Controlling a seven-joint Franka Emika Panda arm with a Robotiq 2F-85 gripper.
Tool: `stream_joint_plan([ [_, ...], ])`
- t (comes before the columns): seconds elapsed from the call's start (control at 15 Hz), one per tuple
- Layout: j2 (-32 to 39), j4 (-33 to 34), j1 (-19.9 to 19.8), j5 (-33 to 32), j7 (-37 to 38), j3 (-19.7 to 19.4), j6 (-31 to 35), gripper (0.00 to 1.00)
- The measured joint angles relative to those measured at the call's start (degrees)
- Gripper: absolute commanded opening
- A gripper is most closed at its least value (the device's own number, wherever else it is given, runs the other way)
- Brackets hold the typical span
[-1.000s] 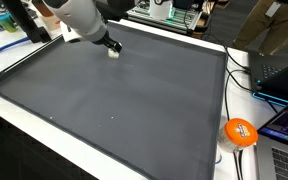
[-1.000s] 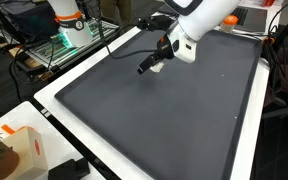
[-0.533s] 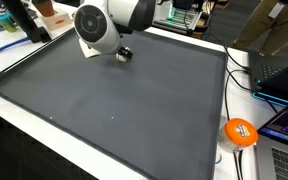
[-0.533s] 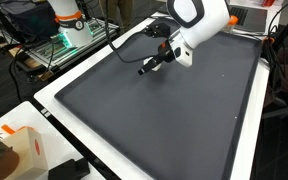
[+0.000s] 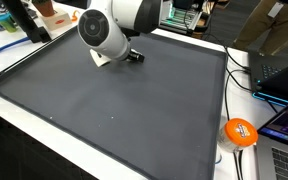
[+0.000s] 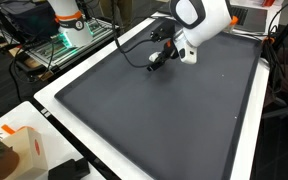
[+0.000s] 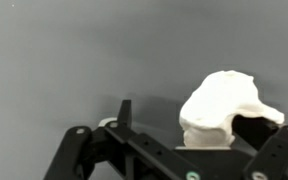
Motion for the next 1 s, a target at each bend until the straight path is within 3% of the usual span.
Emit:
stream_joint_plan([
  [0.6, -5.07, 0.11, -11.73, 16.70, -9.01, 0.02, 1.28, 1.00],
  [1.0, -10.32, -3.24, -11.26, 17.65, -11.53, 0.05, 2.04, 1.00],
])
